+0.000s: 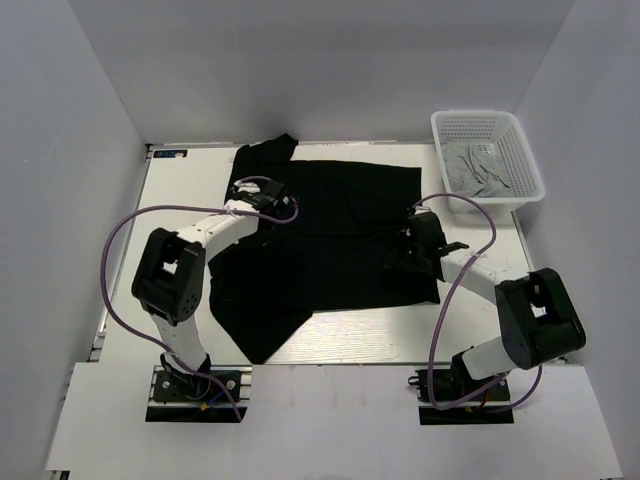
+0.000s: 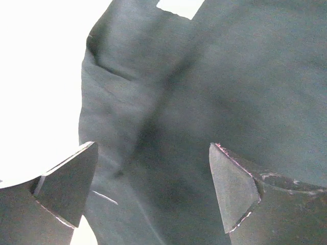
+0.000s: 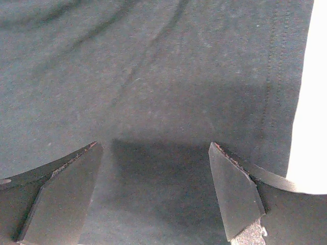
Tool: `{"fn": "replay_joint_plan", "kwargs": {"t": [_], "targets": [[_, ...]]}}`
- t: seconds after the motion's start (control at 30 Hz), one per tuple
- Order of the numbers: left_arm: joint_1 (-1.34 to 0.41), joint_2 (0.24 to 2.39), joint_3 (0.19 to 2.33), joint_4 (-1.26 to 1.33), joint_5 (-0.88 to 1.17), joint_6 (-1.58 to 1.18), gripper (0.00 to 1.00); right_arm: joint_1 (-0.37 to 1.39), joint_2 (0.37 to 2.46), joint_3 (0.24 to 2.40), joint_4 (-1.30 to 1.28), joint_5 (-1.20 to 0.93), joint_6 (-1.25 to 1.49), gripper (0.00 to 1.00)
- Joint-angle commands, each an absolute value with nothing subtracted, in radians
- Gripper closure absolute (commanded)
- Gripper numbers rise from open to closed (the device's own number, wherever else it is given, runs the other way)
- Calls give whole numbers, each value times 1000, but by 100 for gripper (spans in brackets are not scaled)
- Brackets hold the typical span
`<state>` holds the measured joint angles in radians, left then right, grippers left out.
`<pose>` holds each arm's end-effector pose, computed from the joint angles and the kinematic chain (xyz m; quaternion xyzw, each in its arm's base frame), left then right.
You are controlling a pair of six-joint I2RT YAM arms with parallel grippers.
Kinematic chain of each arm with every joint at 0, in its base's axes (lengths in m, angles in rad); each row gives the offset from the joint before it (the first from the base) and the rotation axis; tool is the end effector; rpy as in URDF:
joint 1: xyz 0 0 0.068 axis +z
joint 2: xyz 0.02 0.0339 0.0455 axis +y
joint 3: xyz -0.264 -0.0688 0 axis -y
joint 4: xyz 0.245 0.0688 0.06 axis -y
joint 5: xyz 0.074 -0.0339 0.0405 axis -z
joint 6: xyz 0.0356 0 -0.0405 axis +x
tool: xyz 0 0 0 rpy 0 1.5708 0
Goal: Fold and stack the t-shirts
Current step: Flatten out the tshirt
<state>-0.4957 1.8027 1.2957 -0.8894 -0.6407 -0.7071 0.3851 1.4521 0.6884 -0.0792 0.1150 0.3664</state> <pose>0.3108 -0.1438 0.2029 -0.1270 0.9373 0.2119 0.2456 0.2610 0.1014 0.1679 0.0117 0.9331 0.0805 0.3503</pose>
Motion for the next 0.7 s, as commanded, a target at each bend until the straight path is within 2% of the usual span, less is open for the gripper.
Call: {"fn": "replay_joint_plan", "kwargs": {"t": [0.0, 0.07, 0.37, 0.67], "targets": [[-408, 1769, 1232, -823, -689, -687, 0, 376, 1466, 719, -78, 173, 388, 10], [-374, 1769, 1221, -770, -618, -647, 0, 374, 1494, 732, -90, 170, 388, 10], [-204, 1836, 1246, -799, -629, -647, 0, 364, 1523, 749, -140, 229, 416, 10], [-5, 1761, 1233, -810, -603, -690, 0, 345, 1534, 750, -155, 222, 428, 10]]}}
